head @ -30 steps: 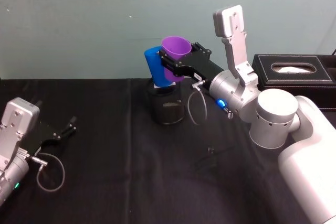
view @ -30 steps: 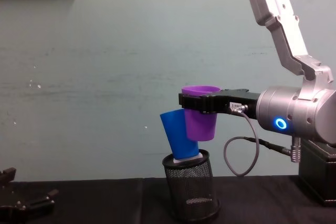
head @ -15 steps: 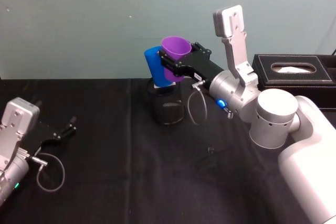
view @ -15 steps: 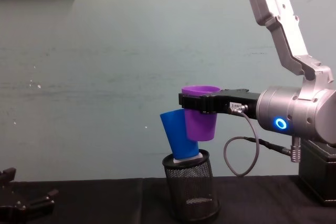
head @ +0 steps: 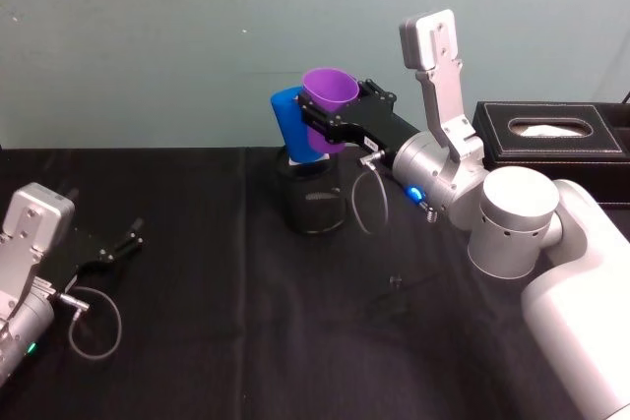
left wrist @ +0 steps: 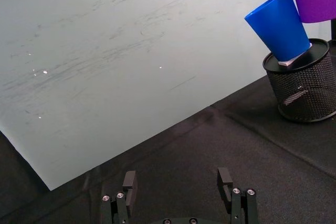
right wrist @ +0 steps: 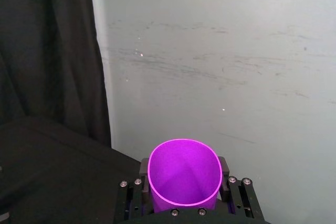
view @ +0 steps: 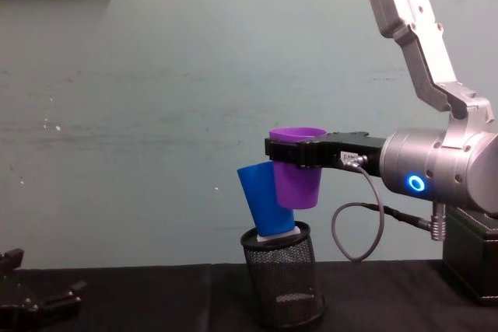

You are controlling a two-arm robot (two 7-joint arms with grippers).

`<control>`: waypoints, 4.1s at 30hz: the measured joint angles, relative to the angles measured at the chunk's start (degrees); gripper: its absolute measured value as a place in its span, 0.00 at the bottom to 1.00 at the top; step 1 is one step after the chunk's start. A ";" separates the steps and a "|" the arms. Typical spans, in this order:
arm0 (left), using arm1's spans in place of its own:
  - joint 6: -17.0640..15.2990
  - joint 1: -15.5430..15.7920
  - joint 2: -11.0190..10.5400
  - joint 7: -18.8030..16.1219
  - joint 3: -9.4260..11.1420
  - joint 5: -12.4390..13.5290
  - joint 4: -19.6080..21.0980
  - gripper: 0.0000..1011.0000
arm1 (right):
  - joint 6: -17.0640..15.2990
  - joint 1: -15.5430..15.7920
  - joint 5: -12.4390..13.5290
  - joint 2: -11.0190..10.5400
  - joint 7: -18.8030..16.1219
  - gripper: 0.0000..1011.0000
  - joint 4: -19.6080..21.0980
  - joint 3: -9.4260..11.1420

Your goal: Pick up one cup with a gripper and tap it against the other cup.

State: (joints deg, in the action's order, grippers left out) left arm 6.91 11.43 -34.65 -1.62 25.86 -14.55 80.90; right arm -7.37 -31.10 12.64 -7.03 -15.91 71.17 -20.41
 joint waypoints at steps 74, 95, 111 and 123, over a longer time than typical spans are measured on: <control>0.00 0.00 0.00 0.00 0.00 0.00 0.00 0.99 | 0.00 0.00 0.00 0.03 -0.03 0.72 -0.03 0.00; 0.00 0.00 0.00 0.00 0.00 0.00 0.00 0.99 | -1.31 5.39 0.31 -2.99 -0.68 0.72 4.98 1.05; 0.00 0.00 0.00 0.00 0.00 0.00 0.00 0.99 | -1.72 8.09 0.77 -4.38 -1.34 0.72 7.70 0.38; 0.00 0.00 0.00 0.00 0.00 0.00 0.00 0.99 | -1.50 8.35 0.54 -4.14 -0.99 0.72 7.79 0.03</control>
State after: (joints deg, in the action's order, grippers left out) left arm 6.91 11.43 -34.65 -1.62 25.86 -14.55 80.90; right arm -8.87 -22.75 13.18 -11.18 -16.91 78.96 -20.38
